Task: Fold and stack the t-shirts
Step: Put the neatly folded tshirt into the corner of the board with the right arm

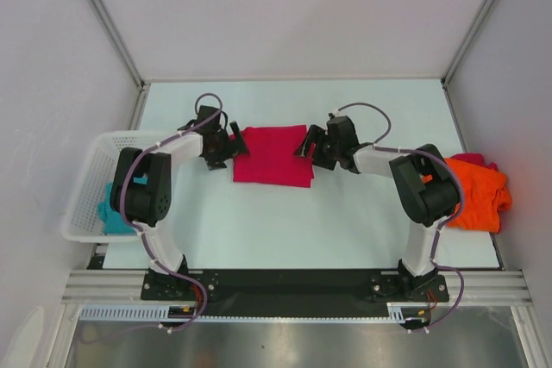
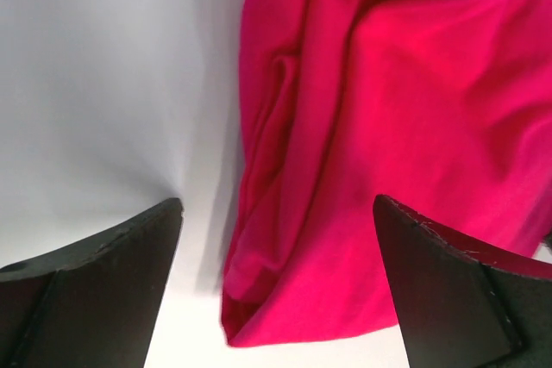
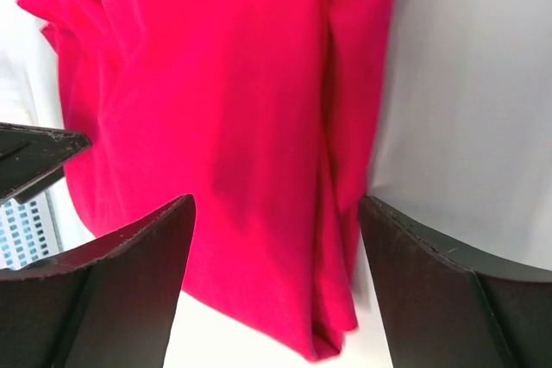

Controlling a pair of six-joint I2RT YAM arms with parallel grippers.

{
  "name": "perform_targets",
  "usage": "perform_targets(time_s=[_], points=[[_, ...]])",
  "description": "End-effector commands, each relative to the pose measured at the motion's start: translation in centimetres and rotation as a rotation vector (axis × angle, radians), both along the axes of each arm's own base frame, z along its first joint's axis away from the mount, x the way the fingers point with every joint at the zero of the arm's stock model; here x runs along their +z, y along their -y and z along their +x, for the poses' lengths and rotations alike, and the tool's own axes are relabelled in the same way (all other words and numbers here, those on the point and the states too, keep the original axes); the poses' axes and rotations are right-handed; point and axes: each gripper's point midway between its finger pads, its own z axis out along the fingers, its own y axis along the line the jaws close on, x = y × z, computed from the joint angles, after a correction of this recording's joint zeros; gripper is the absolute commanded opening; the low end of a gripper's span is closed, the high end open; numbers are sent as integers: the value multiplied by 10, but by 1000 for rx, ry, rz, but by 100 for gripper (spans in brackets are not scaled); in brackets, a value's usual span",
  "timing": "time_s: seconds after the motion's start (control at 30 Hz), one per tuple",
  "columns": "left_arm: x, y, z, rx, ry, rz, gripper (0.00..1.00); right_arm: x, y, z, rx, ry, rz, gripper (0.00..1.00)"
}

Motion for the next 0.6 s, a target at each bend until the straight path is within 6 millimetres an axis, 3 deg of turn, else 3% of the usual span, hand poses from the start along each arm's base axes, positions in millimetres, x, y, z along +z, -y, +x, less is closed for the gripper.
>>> perform_targets(time_s=[0.0, 0.33, 0.57], points=[[-3, 12, 15, 12, 14, -44, 100, -29, 1, -3, 6, -73, -38, 83], [-21, 26, 21, 7, -15, -94, 100, -59, -19, 1, 30, -129, -3, 83], [-26, 56, 19, -38, -25, -166, 100, -71, -33, -7, 58, -150, 7, 83]])
